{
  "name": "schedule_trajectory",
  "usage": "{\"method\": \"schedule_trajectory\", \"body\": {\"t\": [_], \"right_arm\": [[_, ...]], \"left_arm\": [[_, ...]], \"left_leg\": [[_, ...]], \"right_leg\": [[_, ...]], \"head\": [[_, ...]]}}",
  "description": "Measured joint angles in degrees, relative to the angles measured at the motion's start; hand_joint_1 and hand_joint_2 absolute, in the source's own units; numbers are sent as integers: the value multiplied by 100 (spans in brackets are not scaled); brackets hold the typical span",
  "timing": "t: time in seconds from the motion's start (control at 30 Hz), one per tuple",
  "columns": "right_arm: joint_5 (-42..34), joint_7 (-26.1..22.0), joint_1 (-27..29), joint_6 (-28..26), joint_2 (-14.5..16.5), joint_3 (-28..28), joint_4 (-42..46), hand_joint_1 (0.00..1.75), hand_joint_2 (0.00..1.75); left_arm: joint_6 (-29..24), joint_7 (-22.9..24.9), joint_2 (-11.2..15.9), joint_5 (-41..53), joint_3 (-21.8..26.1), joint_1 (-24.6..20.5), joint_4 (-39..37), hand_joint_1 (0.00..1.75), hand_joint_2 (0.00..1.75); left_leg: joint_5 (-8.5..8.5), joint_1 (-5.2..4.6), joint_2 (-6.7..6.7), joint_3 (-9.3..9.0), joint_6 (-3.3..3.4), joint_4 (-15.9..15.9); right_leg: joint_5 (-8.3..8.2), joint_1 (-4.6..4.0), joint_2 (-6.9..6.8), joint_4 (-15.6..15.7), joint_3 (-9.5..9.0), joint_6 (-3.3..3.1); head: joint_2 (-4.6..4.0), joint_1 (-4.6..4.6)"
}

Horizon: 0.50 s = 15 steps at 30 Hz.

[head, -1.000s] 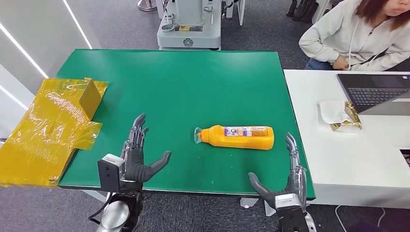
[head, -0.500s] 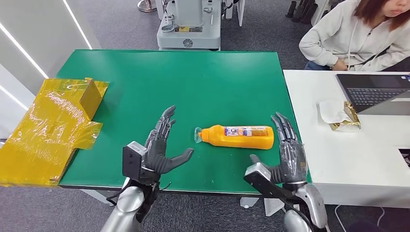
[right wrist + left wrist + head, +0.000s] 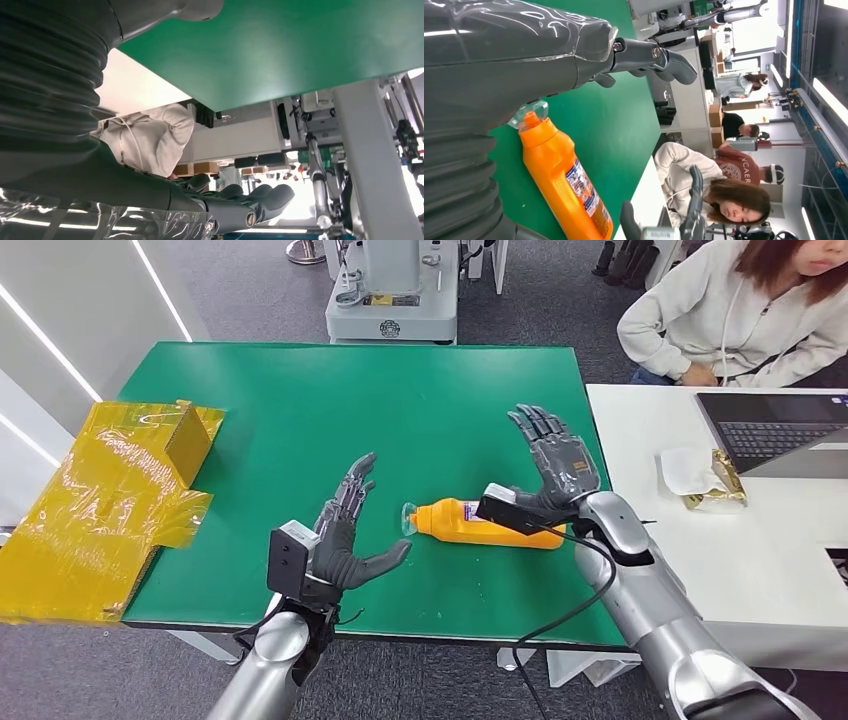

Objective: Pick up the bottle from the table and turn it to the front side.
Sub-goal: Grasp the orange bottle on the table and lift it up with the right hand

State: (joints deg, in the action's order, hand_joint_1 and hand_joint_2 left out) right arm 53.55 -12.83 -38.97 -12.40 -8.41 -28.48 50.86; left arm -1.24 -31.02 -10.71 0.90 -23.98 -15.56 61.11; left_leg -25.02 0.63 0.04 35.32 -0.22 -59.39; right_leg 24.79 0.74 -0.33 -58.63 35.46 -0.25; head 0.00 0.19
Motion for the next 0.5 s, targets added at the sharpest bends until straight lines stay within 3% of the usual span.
{"method": "schedule_trajectory", "body": {"t": [0.27, 0.5], "right_arm": [[-333, -33, -605, 585, 234, -567, -767, 0, 175], [-902, -236, -749, 836, 401, -701, -970, 0, 175]], "left_arm": [[64, 70, 21, 91, 2, 0, 0, 0, 175], [69, 110, 22, 110, 2, 1, 0, 0, 175]], "left_leg": [[0, -2, 1, 7, 0, 0], [0, -2, 0, 6, 0, -1]], "right_leg": [[0, 0, 0, 2, 3, 1], [0, 0, -1, 2, 3, 1]], "head": [[0, 2], [0, 2]]}}
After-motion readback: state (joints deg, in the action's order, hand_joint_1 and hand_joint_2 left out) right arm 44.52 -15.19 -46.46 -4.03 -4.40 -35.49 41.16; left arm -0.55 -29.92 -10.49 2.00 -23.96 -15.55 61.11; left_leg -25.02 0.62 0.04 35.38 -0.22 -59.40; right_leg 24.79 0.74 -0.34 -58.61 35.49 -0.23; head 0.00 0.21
